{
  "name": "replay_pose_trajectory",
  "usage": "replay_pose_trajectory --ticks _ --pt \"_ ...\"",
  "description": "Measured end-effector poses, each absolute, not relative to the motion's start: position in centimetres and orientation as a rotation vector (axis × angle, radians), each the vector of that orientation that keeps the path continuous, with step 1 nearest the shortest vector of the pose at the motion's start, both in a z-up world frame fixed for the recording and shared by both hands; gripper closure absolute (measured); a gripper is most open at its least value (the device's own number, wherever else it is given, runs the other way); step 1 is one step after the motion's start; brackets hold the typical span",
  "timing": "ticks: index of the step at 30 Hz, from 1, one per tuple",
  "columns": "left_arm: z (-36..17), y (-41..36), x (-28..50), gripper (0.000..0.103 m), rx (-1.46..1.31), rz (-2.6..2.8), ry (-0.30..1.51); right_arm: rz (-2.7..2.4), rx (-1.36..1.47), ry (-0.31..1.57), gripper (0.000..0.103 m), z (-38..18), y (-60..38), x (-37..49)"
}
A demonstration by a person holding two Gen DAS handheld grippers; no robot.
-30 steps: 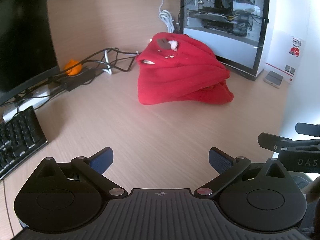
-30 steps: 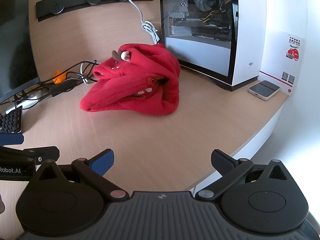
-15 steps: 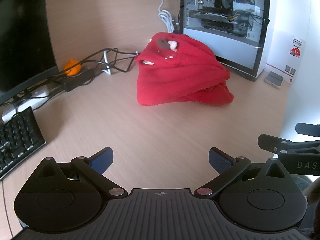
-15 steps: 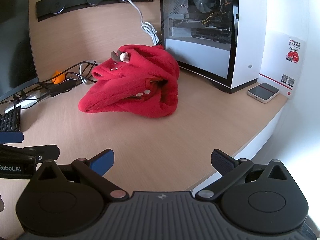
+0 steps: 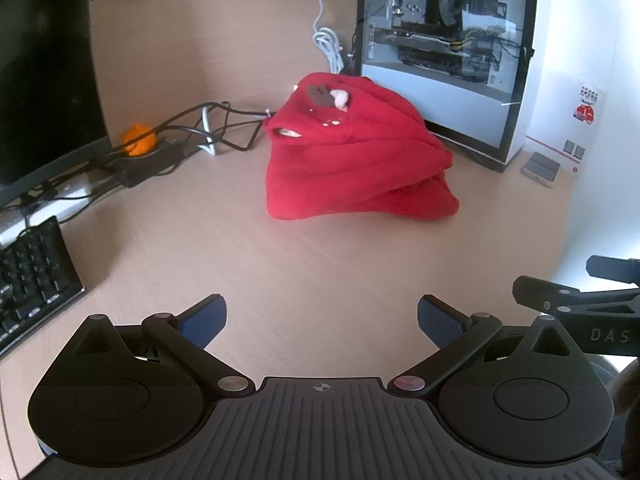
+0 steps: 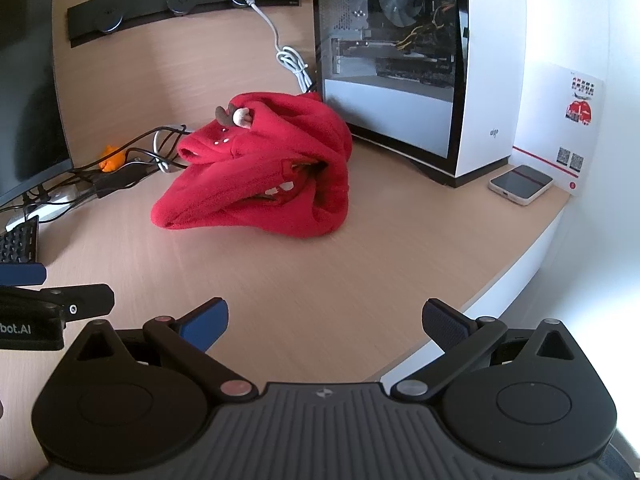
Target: Fold clothes
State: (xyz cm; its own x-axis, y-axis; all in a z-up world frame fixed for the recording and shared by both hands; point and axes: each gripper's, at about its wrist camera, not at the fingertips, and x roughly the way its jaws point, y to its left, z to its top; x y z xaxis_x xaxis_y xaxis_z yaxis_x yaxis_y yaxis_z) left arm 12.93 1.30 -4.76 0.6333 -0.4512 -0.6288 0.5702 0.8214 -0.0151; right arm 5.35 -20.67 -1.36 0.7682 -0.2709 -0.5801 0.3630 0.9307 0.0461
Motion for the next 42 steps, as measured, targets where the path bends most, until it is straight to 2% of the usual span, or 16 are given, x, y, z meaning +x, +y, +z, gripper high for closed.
replay_pose_trajectory --ticks 22,42 --pt "-3.8 1.6 12.8 0.000 0.141 -0.593 0.605 -0.354 0.122 0.590 0.000 -1.0 -20.5 5.3" --pt "-4.8 0.4 13.6 0.000 0.186 -0.603 0.674 -0.356 0.144 0.610 0.000 -1.2 -21.1 5.5"
